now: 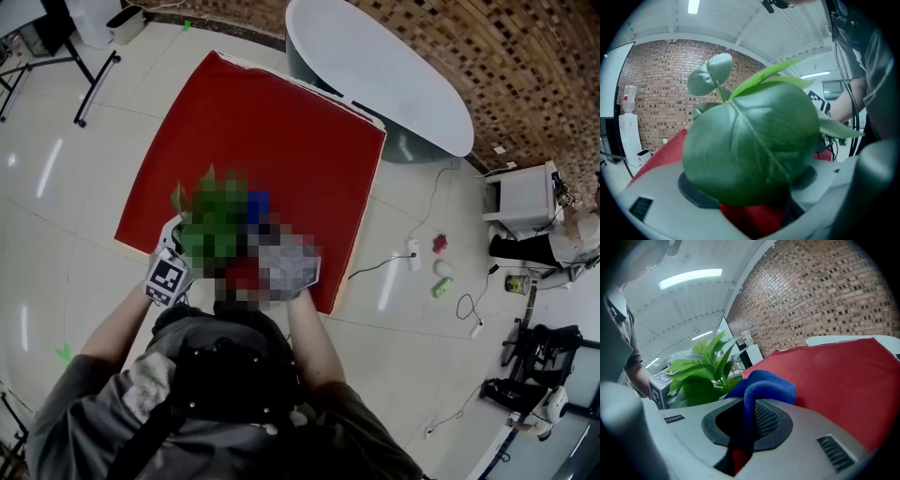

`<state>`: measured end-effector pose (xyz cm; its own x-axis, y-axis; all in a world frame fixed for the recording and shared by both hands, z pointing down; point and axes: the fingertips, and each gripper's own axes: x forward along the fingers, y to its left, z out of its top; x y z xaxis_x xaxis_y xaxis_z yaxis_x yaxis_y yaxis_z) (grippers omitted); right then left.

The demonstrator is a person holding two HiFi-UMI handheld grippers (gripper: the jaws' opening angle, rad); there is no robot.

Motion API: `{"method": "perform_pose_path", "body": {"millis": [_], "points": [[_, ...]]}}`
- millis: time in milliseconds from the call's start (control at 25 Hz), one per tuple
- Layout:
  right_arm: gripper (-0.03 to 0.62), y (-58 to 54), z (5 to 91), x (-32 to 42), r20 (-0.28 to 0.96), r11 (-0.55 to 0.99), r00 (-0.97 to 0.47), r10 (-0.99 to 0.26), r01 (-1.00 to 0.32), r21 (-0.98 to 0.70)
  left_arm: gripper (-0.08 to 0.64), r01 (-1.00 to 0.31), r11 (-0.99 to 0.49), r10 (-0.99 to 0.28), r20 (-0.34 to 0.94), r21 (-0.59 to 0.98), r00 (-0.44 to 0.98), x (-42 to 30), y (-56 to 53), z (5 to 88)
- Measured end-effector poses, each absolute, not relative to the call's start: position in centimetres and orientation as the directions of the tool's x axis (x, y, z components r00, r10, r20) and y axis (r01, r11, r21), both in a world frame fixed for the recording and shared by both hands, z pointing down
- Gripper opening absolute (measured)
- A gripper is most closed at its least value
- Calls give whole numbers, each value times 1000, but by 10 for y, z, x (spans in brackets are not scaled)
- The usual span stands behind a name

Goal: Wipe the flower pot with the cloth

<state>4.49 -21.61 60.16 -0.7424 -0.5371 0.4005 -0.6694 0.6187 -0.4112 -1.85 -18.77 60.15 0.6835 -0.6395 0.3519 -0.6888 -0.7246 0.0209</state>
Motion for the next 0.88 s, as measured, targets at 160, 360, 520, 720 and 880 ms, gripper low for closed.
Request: {"method": "perform_pose_path", "body": {"millis": [160, 360, 520, 720, 880], "points": [[55, -223, 619, 44, 479, 647, -724, -497, -677, -351, 423, -675, -737, -619, 355, 46, 700, -18, -188, 601], [56, -234, 631, 41, 587, 716, -663, -465, -672, -191, 422, -637, -770, -583, 370, 32, 723, -19, -191, 599], [57, -233, 636, 36, 625, 722, -626, -467, -678, -139, 420, -575, -818, -522, 384, 27, 761, -24, -187, 600], [57, -225, 626, 43, 594, 655, -630, -501, -724, -215, 425, -454, -891, -419, 426, -22, 802, -21, -188, 599], [57, -215, 620, 48, 588, 597, -599, -544, -768, -232, 431, -408, -907, -401, 522, -107, 753, -36, -184, 611]]}}
